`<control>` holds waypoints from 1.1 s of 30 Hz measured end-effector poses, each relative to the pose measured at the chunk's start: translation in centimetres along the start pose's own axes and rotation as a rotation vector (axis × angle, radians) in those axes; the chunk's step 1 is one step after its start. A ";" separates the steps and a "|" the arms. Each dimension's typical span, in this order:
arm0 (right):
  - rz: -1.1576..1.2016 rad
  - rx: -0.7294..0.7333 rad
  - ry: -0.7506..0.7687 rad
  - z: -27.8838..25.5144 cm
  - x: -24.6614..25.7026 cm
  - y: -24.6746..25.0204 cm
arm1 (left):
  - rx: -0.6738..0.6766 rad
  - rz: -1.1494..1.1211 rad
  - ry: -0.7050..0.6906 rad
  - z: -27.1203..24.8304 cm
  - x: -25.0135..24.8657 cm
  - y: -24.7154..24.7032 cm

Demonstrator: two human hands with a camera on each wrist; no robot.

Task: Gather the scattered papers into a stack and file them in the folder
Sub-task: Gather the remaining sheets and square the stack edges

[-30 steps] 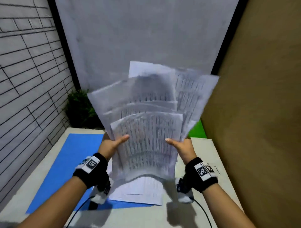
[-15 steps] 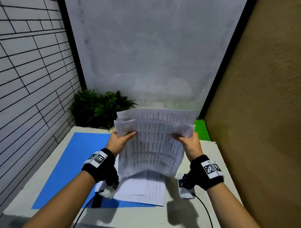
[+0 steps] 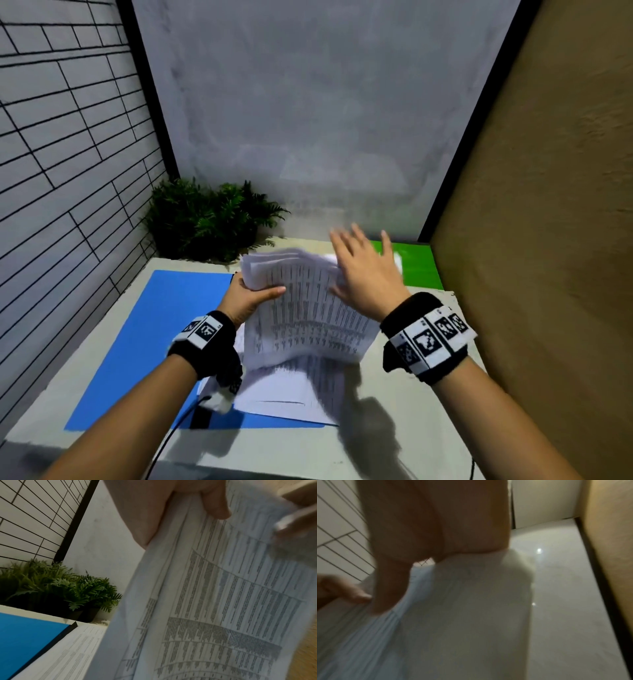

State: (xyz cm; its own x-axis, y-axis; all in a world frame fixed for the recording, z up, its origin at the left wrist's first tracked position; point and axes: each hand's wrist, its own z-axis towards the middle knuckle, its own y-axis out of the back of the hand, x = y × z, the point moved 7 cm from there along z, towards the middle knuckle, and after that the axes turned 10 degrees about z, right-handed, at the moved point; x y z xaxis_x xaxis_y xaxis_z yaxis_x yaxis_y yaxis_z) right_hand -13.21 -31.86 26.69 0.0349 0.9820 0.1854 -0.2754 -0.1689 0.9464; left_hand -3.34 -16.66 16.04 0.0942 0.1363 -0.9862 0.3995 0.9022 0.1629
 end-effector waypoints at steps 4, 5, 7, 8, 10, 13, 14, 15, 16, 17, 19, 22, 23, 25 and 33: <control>-0.005 -0.062 -0.067 0.3 0.5 0.2 | 0.003 0.003 0.001 0.4 -0.1 0.0; -0.039 0.008 -0.038 0.6 1.4 -0.4 | -0.001 0.002 0.002 0.5 0.2 0.0; -0.056 0.135 -0.024 1.0 2.4 -1.8 | -0.003 -0.022 0.003 0.7 0.4 -0.2; -0.020 0.110 -0.019 1.4 2.8 -1.7 | -0.001 -0.035 0.005 0.9 0.5 -0.3; 0.058 0.110 0.051 2.2 4.4 -1.8 | -0.001 -0.040 -0.004 1.2 0.6 -0.3; 0.130 0.202 0.123 2.7 6.6 -3.2 | 0.009 -0.042 -0.024 1.5 0.5 -0.5; 0.153 0.176 0.139 2.8 7.0 -3.2 | 0.016 -0.042 -0.027 1.7 0.4 -0.5; 0.134 0.177 0.174 2.9 7.4 -3.4 | 0.022 -0.043 -0.033 1.8 0.4 -0.6; 0.099 0.203 0.218 2.8 7.8 -3.7 | 0.018 -0.044 -0.028 1.9 0.6 -0.5; 0.072 0.221 0.240 2.8 7.7 -4.1 | 0.013 -0.054 -0.021 2.0 1.0 -0.4; 0.089 0.165 0.179 2.9 6.4 -3.6 | 0.010 -0.080 -0.020 2.0 1.4 -0.3; 0.028 0.160 0.159 2.7 4.2 -2.6 | 0.032 -0.071 -0.004 2.2 1.6 -0.5; 0.002 0.191 0.155 2.4 3.3 -2.7 | 0.051 -0.059 -0.001 2.2 1.5 -0.7; 0.000 0.170 0.064 2.0 0.7 -2.3 | 0.072 -0.043 0.017 2.3 1.4 -0.7; 1.127 -0.027 -0.332 1.1 -10.8 -3.5 | 0.118 0.002 0.065 2.6 2.3 -0.5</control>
State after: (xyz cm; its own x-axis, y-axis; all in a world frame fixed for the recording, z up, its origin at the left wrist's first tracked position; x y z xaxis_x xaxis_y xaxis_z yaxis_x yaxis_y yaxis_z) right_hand -11.53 -41.96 21.63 0.0057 0.2083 0.9781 -0.3306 -0.9227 0.1984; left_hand -0.96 -17.88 13.81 0.0371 0.1684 -0.9850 0.5045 0.8477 0.1639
